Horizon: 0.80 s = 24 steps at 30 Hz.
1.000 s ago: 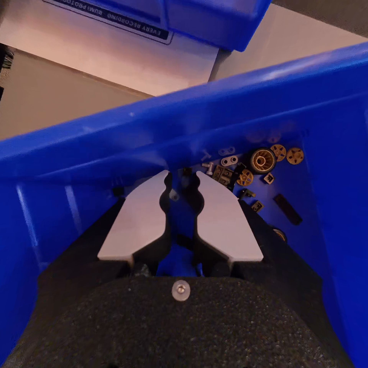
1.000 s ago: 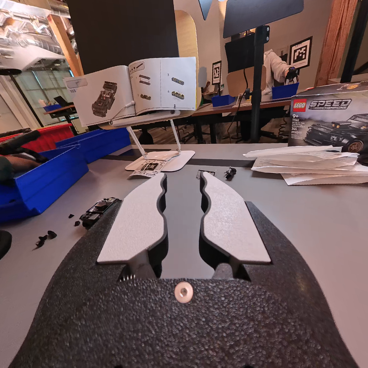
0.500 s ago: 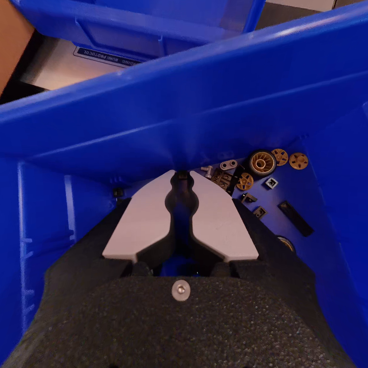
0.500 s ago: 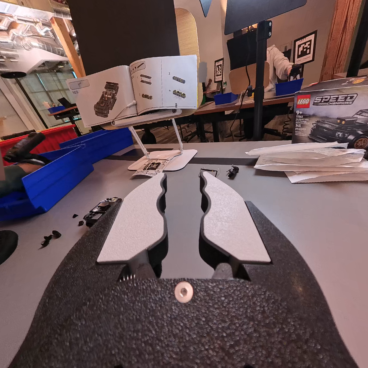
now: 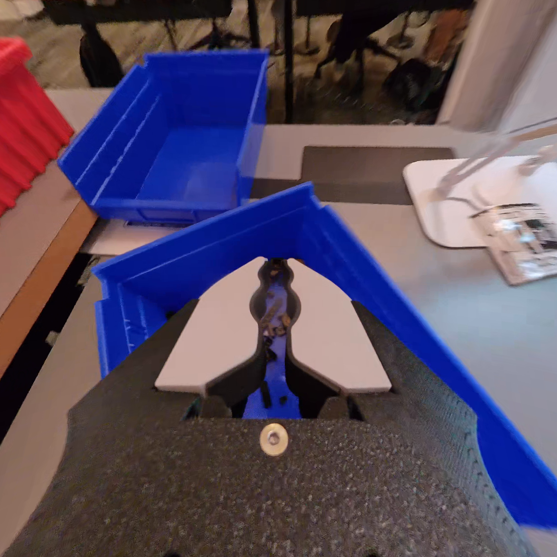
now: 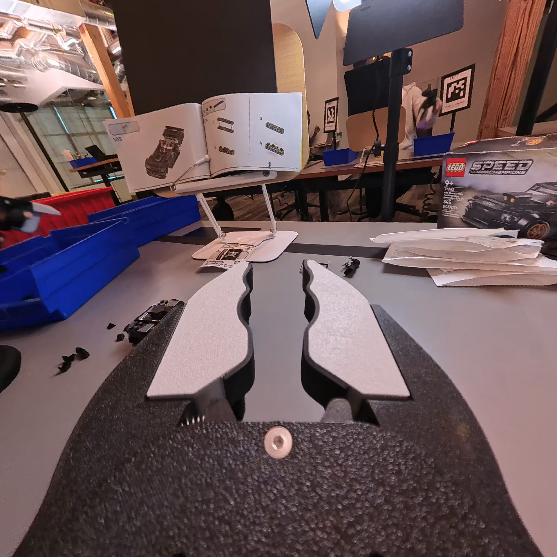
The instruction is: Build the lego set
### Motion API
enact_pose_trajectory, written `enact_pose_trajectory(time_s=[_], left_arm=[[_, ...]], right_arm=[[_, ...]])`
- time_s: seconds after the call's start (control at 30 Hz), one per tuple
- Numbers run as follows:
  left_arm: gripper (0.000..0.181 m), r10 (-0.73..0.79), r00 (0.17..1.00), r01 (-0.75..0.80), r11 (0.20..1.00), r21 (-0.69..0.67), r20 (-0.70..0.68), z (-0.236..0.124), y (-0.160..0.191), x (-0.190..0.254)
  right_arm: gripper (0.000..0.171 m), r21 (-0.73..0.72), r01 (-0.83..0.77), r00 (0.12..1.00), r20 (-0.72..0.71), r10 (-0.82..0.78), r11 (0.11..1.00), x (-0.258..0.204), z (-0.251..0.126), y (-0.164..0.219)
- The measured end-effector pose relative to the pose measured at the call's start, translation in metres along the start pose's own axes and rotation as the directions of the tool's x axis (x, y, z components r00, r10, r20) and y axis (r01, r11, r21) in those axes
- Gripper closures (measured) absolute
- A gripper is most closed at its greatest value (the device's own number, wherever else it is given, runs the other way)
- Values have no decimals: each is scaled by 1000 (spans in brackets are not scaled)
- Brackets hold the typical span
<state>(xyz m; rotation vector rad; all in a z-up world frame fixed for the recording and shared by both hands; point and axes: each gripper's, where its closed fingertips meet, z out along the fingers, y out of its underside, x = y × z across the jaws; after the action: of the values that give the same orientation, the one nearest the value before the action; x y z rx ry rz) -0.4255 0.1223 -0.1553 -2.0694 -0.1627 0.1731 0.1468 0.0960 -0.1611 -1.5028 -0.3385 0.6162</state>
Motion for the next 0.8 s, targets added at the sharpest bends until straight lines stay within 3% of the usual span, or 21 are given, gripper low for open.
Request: enact_pose_trajectory(time_s=[0.17,0.3,0.4,0.53,0.6,0.8], left_arm=[[173,74,958,-15,978,209,-276,-75,-21,78],[173,116,839,1,977,215,-532,-122,10,167],[173,248,746,-74,953,294,-618,-144,40,227],[173,332,617,-154,940,304,-713,-150,91,304],[173,365,593,-270,930,250,-718,-140,123,330],[173,495,512,-608,786,111,-702,-110,185,358]], right_arm=[[140,1,24,1000,3,-24,1000,-4,0,-1],[140,2,40,999,3,-40,999,-6,0,-1],[140,3,62,998,5,-62,998,-9,0,-2],[140,6,97,995,4,-97,995,-12,-1,-3],[140,5,103,995,2,-103,995,-12,-1,-3],[140,-2,102,995,9,-102,995,-13,-1,-2]])
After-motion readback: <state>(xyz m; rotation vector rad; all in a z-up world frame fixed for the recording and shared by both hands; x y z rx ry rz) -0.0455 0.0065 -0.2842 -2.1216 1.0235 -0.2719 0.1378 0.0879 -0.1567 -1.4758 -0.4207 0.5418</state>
